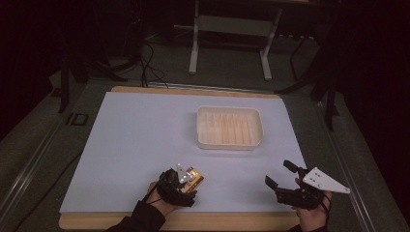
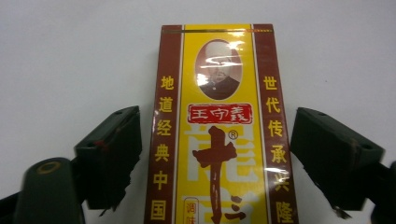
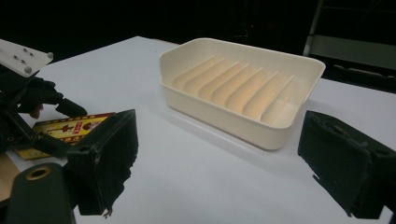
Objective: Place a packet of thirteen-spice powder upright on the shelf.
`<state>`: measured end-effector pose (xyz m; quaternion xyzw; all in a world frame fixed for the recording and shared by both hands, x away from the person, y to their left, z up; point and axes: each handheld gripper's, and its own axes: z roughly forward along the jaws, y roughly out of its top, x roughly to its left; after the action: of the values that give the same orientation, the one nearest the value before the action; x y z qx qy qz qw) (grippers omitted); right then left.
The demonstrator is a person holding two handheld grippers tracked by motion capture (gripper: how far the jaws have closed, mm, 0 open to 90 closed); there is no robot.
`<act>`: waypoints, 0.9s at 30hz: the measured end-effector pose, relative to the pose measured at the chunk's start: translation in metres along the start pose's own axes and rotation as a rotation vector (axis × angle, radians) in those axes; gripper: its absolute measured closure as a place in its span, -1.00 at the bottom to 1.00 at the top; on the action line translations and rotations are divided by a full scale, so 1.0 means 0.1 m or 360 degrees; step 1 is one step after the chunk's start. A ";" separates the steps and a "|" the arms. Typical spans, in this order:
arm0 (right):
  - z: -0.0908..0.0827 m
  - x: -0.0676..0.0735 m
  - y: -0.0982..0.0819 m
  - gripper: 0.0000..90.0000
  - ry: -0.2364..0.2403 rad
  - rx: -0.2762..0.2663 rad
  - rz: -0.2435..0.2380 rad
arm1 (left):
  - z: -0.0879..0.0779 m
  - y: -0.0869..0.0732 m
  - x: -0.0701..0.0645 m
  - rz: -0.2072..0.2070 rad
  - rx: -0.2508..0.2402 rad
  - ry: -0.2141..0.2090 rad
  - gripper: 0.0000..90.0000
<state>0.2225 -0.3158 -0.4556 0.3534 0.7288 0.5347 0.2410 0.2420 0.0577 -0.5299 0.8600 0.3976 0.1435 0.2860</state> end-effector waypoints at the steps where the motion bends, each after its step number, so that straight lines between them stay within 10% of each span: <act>1: 0.00 0.00 0.00 -0.73 0.0001 0.0000 0.0002 | 0.01 0.00 -0.01 0.0001 -0.0002 0.0004 -0.54; 16: 0.01 0.00 0.00 -0.73 -0.0003 0.0014 0.0004 | 0.00 -0.01 0.01 0.0051 0.0001 -0.0026 -0.28; 27: 0.02 0.00 -0.01 -0.73 -0.0002 0.0025 0.0004 | -0.19 0.06 0.05 -0.0021 -0.0166 -0.0003 -0.27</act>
<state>0.2240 -0.3148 -0.4570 0.3566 0.7324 0.5289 0.2381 0.2398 0.0656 -0.5113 0.8414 0.3950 0.1613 0.3317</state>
